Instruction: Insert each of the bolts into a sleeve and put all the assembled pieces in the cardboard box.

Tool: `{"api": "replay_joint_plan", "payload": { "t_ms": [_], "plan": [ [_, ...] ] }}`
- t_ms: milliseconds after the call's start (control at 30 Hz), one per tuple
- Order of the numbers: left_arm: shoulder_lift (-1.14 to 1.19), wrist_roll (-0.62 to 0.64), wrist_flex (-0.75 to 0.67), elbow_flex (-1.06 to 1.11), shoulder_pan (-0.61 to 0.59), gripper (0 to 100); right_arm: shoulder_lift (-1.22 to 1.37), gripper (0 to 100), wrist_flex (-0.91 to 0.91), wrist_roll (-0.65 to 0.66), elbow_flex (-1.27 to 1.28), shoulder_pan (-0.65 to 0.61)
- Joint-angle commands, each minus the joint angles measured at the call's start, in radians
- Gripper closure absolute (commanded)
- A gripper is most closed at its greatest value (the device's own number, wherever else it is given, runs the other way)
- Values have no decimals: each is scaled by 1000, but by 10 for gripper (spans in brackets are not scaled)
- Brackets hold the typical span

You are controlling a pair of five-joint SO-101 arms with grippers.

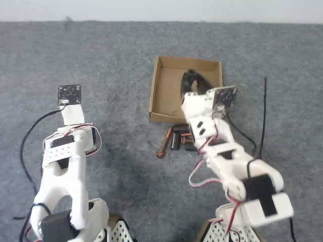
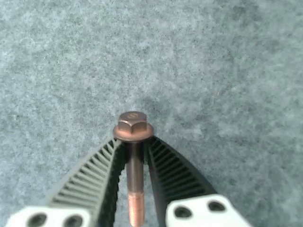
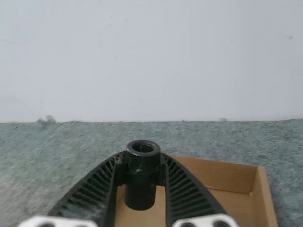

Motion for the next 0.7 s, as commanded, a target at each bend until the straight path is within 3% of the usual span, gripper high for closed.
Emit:
{"api": "replay_joint_plan", "payload": {
  "t_ms": [0,667],
  "plan": [
    [-52,6,-28,-13,-2,988,-156,991,-27,-9,74,-48],
    [-52,5,-28,-12,-2,988,-645,991,-1,31,535,-200]
  ]
}}
